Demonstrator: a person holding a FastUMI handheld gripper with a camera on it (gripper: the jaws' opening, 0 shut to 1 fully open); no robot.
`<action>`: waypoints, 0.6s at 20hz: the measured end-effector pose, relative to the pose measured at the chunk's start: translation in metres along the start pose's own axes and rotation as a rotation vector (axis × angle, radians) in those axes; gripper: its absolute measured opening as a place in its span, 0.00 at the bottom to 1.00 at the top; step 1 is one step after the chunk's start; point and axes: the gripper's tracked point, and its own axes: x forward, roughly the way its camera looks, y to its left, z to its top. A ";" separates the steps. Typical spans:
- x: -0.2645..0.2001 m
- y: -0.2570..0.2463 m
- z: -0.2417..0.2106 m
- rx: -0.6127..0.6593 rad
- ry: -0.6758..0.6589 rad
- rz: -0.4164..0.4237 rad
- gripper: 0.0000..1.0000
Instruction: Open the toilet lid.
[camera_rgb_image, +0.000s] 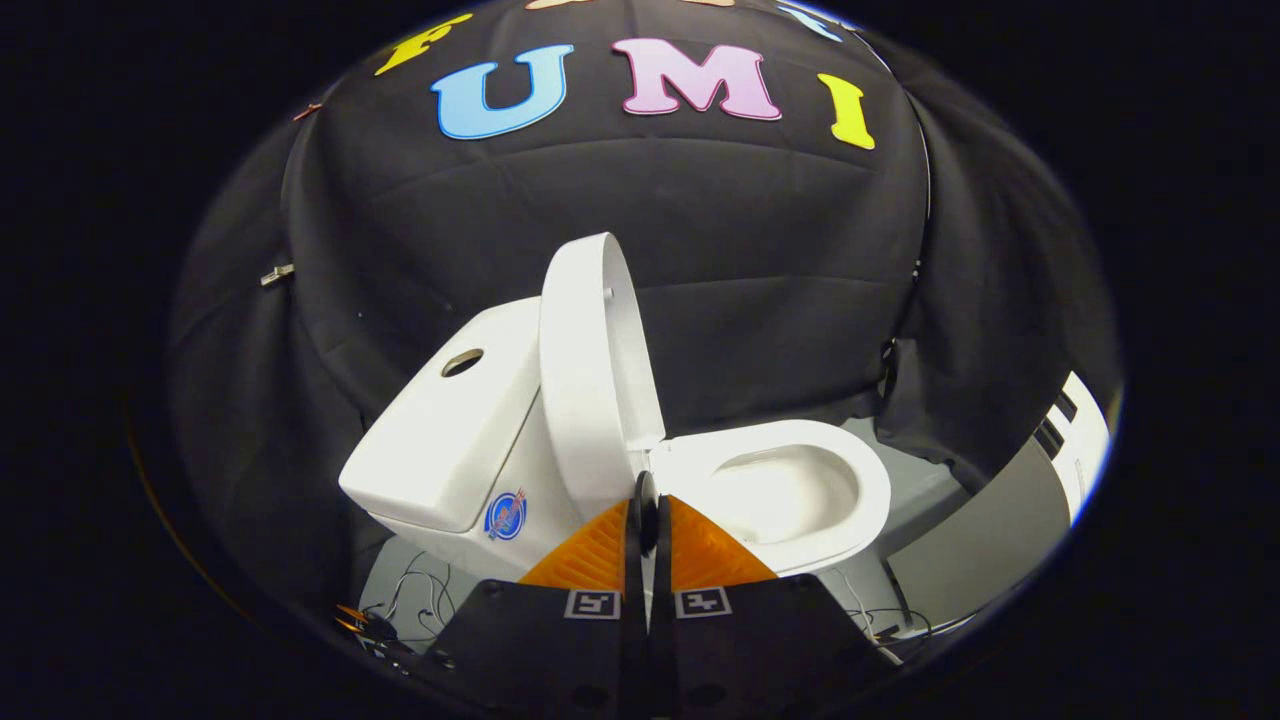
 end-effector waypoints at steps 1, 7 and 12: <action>0.002 0.005 0.000 -0.030 -0.016 -0.005 0.06; 0.002 0.040 -0.009 -0.125 -0.069 -0.047 0.08; 0.008 0.049 -0.013 -0.150 -0.082 -0.063 0.21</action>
